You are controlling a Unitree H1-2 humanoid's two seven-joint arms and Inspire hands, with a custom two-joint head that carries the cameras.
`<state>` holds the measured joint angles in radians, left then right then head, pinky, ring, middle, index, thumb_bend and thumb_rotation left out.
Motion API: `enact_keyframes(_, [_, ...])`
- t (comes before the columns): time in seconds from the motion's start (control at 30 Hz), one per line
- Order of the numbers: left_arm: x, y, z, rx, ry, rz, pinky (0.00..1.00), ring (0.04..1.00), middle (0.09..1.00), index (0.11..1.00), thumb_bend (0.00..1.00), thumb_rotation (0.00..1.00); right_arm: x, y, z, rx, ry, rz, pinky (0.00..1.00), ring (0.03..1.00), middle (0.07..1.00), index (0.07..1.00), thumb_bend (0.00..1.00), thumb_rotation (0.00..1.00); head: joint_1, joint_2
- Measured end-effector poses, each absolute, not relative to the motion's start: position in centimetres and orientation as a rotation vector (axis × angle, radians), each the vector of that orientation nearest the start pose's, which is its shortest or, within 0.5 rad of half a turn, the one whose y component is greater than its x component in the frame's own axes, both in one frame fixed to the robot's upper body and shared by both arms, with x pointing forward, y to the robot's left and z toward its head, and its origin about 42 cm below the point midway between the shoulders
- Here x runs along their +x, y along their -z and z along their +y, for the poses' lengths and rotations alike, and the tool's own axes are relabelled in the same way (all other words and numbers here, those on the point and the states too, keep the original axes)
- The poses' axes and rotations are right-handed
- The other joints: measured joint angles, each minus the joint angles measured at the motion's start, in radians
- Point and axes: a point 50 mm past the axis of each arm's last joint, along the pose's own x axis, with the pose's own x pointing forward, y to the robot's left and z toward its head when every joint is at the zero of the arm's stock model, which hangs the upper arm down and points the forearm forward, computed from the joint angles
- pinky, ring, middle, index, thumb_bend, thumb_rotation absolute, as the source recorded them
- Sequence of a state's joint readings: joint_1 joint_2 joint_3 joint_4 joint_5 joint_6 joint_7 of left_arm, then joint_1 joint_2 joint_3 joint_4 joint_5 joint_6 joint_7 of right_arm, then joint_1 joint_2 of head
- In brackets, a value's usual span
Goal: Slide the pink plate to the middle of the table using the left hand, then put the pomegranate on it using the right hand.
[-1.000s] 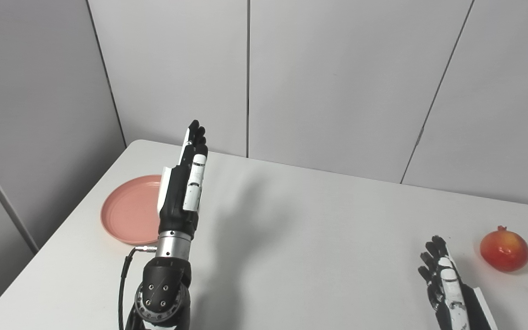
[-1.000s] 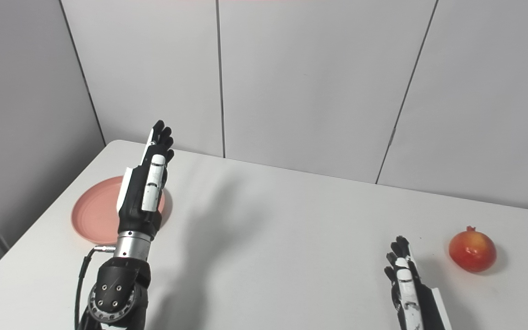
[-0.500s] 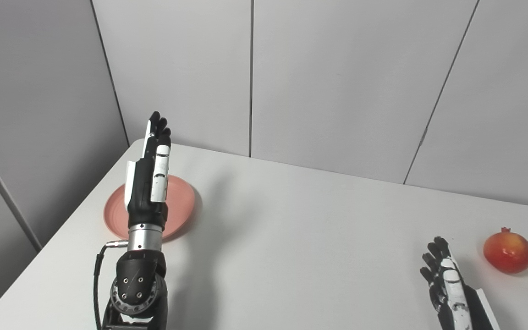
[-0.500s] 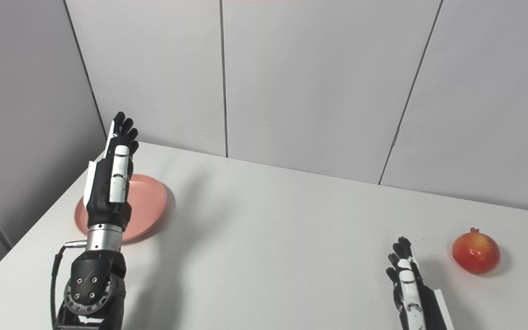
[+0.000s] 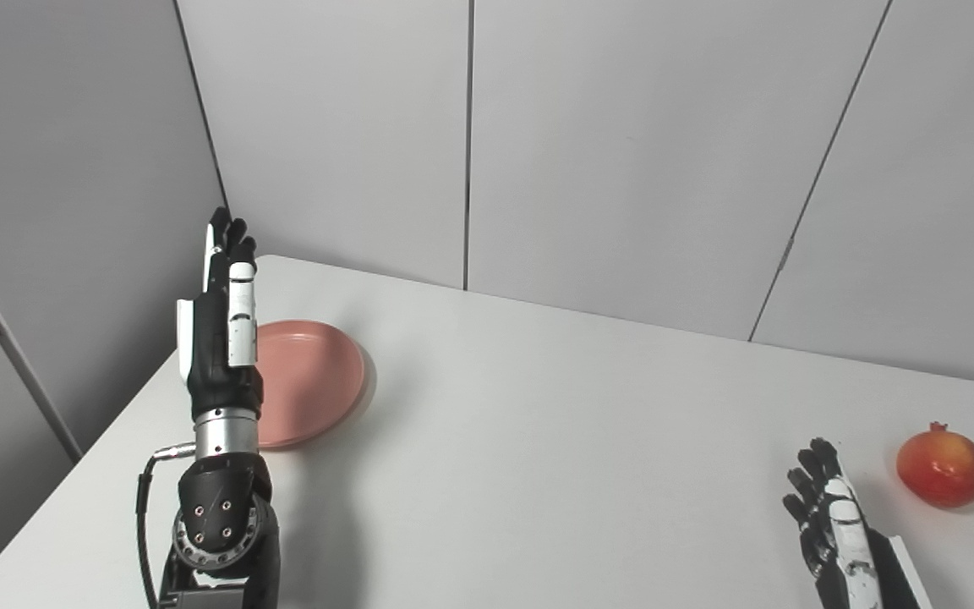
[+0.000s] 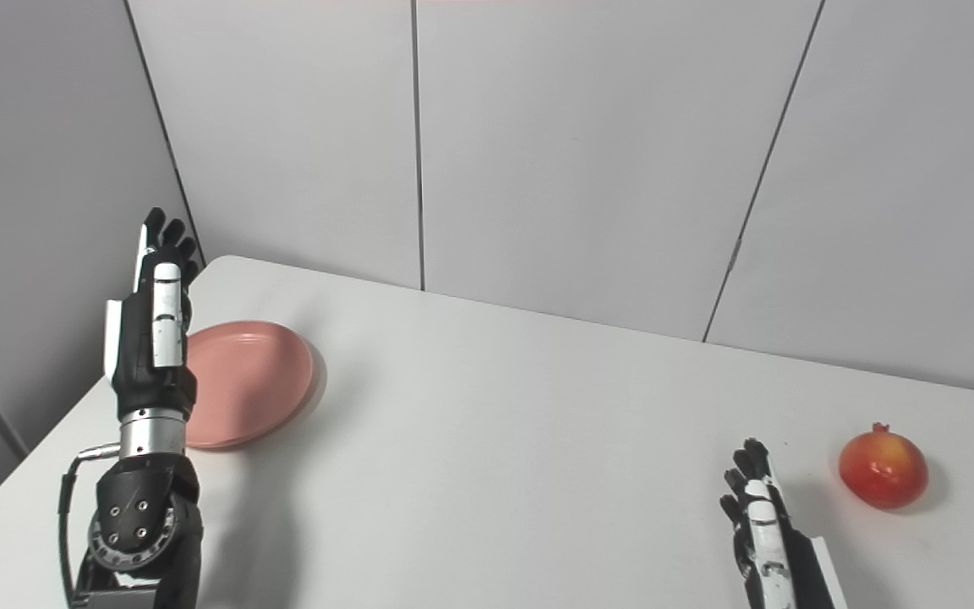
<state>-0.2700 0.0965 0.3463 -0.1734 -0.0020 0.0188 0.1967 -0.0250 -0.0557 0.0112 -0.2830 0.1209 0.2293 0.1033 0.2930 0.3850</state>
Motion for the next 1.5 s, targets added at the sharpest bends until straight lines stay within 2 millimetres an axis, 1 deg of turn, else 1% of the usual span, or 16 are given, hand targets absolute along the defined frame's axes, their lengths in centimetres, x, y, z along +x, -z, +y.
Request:
enact_keyframes(0.3, [33.5, -22.6, 32.5, -0.031, -0.480, -0.428, 0.98, 0.963, 0.969, 0.958, 0.44, 1.00, 28.5, -16.5, -21.5, 0.057, -0.147, -0.079, 1.00, 1.000, 1.000, 1.000, 0.10, 1.00, 0.005, 0.002])
enact_keyframes(0.67, [33.4, -22.0, 34.4, -0.072, -0.518, -0.429, 0.98, 0.970, 0.978, 0.962, 0.43, 1.00, 28.5, -16.5, -21.5, 0.060, -0.148, -0.081, 1.00, 1.000, 1.000, 1.000, 0.09, 1.00, 0.008, 0.005])
enact_keyframes(0.93, [33.3, -21.2, 35.0, -0.085, -0.538, -0.415, 0.99, 0.970, 0.977, 0.960, 0.42, 1.00, 28.5, -16.5, -21.6, 0.052, -0.146, -0.081, 1.00, 1.000, 1.000, 1.000, 0.09, 1.00, 0.009, 0.003])
enact_keyframes(1.3, [33.1, -20.7, 36.3, -0.095, -0.568, -0.417, 1.00, 0.967, 0.971, 0.948, 0.43, 1.00, 28.5, -16.6, -21.7, 0.053, -0.144, -0.082, 1.00, 1.000, 1.000, 1.000, 0.08, 1.00, 0.011, 0.003])
enact_keyframes(1.5, [32.8, -20.6, 36.9, -0.122, -0.602, -0.419, 0.98, 0.957, 0.958, 0.932, 0.46, 1.00, 28.5, -16.6, -21.8, 0.045, -0.142, -0.083, 1.00, 1.000, 1.000, 1.000, 0.08, 1.00, 0.018, 0.003])
